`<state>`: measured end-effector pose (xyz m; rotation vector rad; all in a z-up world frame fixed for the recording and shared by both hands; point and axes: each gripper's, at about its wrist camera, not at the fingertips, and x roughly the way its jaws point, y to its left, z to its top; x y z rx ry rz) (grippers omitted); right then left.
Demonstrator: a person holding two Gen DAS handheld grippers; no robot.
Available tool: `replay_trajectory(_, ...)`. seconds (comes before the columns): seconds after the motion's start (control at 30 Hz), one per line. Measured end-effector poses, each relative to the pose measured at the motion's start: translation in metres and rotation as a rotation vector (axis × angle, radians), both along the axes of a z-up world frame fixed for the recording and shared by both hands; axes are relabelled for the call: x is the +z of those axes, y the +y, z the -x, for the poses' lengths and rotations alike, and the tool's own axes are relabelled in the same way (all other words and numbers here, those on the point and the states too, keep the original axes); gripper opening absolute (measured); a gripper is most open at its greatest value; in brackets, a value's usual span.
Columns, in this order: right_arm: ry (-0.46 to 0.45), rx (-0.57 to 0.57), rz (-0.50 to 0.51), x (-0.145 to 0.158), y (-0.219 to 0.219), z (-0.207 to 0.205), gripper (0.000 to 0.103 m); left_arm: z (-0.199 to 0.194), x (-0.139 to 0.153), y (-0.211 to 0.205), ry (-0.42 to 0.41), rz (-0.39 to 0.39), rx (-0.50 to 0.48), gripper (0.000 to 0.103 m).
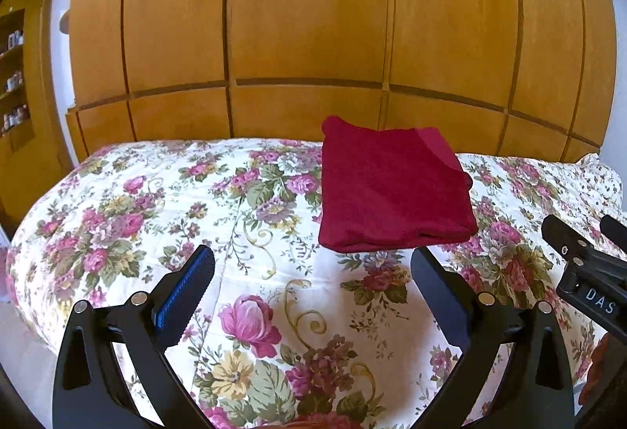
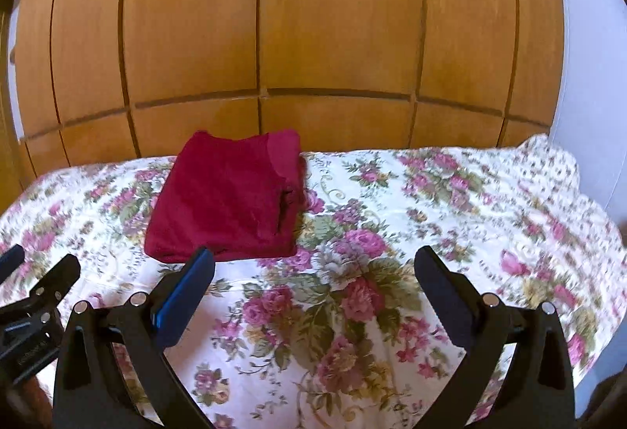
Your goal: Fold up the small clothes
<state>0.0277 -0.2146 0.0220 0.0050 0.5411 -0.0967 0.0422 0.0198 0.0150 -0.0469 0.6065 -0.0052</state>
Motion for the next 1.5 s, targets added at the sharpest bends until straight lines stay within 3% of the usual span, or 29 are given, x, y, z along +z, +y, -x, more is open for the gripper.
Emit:
replay_trajectory(0.2,0.009,0.002,-0.041,-0.0017,-0.0059,-0.0015,0.101,-0.0008,-0.0009,-0.0003,0.000,-0.024,0.005,0.099)
replay_trajectory(1.5,0.034,0.025,-0.038,-0.0088,-0.0017,-0.0044,0.101,-0.0032,-0.0080,0.0034,0.030,-0.017,0.014,0.099)
